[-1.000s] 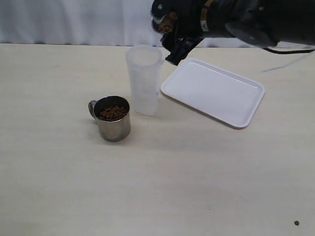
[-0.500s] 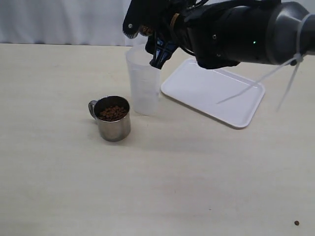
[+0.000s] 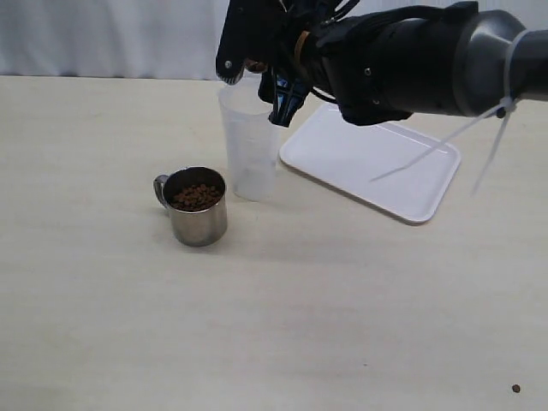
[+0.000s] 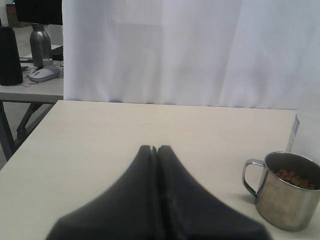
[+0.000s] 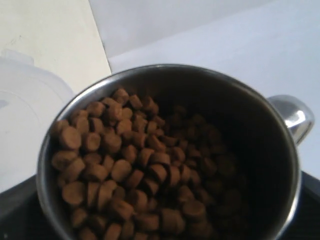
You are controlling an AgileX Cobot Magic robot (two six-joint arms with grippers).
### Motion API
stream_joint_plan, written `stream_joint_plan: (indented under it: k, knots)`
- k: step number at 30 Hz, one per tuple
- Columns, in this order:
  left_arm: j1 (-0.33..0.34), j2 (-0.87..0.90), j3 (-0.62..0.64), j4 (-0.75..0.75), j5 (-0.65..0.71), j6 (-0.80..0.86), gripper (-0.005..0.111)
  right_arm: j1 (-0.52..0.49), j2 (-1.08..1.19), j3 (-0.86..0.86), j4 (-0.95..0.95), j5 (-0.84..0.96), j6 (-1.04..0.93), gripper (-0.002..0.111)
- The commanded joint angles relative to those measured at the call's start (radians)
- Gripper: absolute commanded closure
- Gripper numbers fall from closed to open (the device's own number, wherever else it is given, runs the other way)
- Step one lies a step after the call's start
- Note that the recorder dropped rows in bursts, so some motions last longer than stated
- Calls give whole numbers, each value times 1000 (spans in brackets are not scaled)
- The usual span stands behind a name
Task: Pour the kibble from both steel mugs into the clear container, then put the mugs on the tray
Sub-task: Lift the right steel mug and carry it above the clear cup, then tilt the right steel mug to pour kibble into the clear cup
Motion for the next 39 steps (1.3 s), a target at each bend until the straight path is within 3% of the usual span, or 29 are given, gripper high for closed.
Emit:
stream_joint_plan:
  k: [1, 10, 39]
  knots:
    - [1, -3, 2, 1, -4, 0, 107, -3, 14, -8, -17, 26, -61, 103]
    - [1, -3, 2, 1, -4, 0, 107, -3, 17, -8, -17, 40, -207, 103]
    - [1, -3, 2, 1, -10, 0, 107, -5, 21, -57, -17, 16, -406, 103]
